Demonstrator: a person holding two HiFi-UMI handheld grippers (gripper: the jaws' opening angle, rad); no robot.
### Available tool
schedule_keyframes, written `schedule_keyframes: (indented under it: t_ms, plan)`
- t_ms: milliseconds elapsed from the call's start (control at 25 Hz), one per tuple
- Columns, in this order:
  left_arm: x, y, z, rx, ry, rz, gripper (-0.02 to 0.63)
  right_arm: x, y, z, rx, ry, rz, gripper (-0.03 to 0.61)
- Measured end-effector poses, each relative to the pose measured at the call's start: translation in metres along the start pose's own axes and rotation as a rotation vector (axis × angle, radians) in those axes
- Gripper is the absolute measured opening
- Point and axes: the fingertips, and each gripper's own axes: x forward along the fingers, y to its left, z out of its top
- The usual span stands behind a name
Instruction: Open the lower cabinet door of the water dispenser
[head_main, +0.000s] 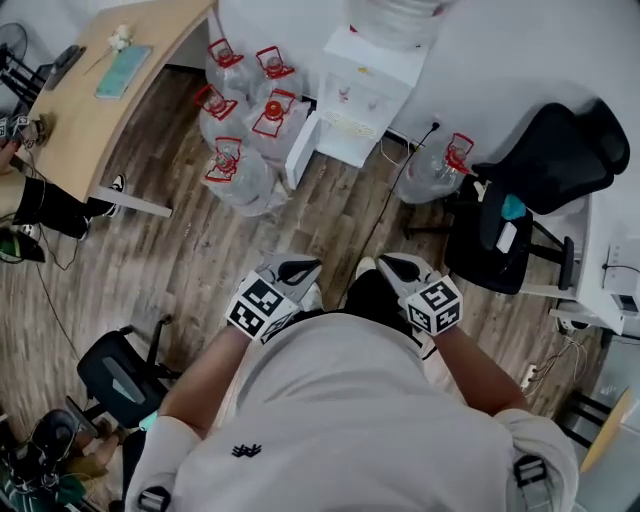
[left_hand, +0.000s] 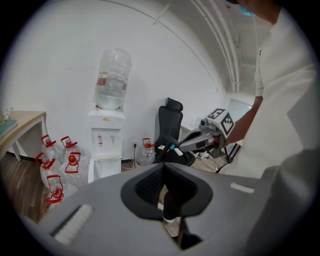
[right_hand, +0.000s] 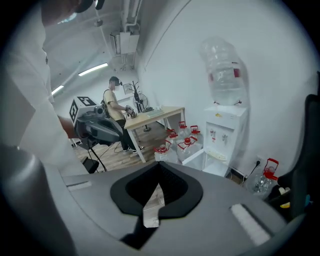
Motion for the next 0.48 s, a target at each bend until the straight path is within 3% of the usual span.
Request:
schedule_keyframes:
  t_ms: [280,480]
  plan:
    - [0.003,-0.020,0.010,-0.040,-0.006,0.031,0.057,-0.055,-0.005,0.000,0.017,-0.056,-0.024,0.000]
    - [0.019,-0.041,0.017,-0.043,0.003,0.054,0.057,-0.086,-0.003,0.000,-0.057,-0.061,0.004,0.001]
